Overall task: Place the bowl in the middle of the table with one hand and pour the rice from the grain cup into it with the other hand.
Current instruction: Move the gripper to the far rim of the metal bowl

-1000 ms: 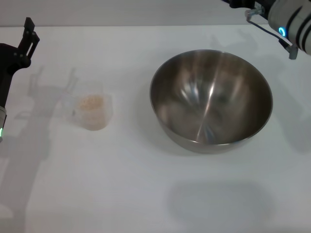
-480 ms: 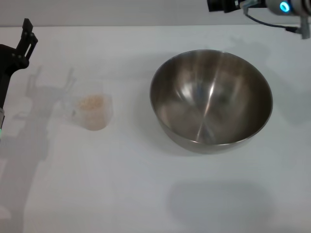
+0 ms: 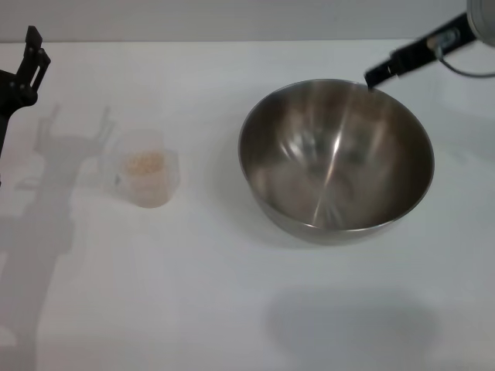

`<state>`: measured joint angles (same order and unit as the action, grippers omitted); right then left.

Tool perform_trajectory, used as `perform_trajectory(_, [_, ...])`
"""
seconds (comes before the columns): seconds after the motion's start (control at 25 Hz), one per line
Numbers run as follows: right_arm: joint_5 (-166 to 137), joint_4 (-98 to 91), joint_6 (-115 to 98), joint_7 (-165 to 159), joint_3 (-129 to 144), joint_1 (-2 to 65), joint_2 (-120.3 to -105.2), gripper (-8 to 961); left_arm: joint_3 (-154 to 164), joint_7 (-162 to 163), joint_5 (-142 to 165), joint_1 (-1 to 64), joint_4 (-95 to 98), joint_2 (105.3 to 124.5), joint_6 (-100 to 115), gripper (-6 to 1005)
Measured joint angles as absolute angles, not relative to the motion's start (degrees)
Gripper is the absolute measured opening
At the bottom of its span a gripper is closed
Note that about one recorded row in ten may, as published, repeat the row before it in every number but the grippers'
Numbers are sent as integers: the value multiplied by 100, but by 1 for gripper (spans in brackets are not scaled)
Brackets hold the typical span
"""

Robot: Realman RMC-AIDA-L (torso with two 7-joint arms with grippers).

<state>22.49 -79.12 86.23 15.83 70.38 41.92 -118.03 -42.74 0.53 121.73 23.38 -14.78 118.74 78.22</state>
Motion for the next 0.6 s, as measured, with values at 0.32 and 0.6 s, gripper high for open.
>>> perform_trajectory(0.32, [2242, -7233, 8625, 1796, 6818, 4238, -11737, 819, -4271, 53, 12173, 2341, -1476, 11874, 7823, 859])
perform_trajectory(0.6, [2265, -6499, 8289, 2092, 6630, 4244, -11761, 809, -4271, 53, 12172, 2356, -1481, 11874, 7822, 859])
